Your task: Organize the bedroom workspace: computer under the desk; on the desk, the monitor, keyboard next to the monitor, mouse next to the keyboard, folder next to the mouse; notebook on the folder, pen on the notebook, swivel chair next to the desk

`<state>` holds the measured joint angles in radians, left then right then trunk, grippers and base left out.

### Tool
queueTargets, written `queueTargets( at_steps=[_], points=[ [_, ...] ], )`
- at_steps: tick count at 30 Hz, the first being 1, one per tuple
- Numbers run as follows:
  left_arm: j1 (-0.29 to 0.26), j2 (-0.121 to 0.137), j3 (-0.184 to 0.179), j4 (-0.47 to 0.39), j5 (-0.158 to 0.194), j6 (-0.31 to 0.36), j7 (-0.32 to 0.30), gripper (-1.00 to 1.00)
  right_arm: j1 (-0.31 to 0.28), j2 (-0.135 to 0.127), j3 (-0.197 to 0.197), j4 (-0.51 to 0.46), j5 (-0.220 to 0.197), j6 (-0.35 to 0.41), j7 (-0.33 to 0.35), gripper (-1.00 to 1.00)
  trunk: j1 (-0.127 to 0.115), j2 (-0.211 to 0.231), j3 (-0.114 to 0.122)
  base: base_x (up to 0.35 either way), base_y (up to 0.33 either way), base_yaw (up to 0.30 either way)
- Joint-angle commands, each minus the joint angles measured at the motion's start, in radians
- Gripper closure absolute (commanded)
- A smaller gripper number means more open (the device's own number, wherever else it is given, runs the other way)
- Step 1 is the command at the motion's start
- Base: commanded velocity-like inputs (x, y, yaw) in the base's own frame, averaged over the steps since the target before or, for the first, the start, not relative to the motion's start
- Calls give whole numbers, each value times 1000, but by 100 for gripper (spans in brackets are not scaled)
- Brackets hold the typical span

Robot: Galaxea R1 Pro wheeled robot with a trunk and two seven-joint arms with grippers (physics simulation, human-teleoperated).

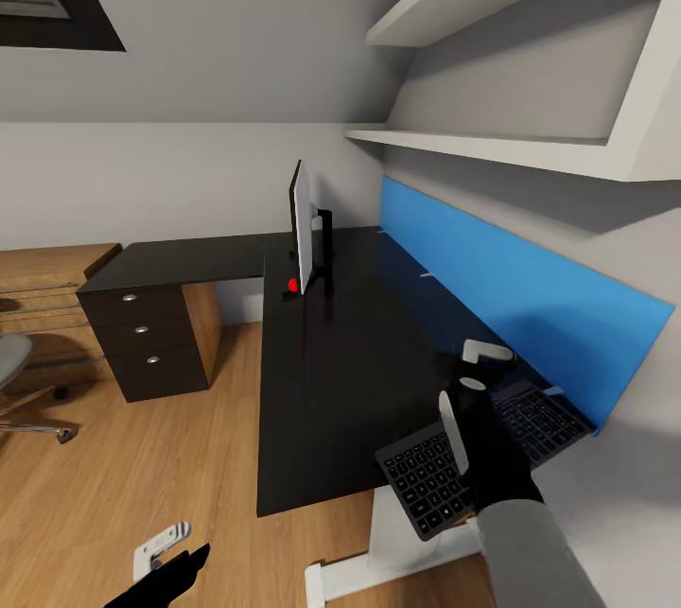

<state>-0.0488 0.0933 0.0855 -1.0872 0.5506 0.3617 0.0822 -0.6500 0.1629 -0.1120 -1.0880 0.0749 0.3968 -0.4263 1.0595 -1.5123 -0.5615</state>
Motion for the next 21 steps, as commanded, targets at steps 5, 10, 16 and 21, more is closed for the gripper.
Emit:
queueTargets(
  at_steps=[5, 10, 16, 21],
  points=[
    [0, 1, -1, -2, 7, 0, 7, -100, 93, -26, 11, -272, -194, 198, 28, -100, 0, -1, -1, -83, 16, 0],
    [0, 1, 0, -2, 7, 0, 7, -100, 147, -48, -2, -352, -289, 234, 30, -100, 0, -1, -1, -263, 68, 0],
    [0, 1, 0, -2, 6, 0, 6, -100, 189, -62, -117, -380, -368, 245, 31, -100, 0, -1, -1, -309, 84, 0],
    [0, 3, 1, -2, 6, 0, 6, -100, 201, -66, -226, -386, -446, 248, 32, -100, 0, -1, -1, -322, 88, 0]
  ],
)
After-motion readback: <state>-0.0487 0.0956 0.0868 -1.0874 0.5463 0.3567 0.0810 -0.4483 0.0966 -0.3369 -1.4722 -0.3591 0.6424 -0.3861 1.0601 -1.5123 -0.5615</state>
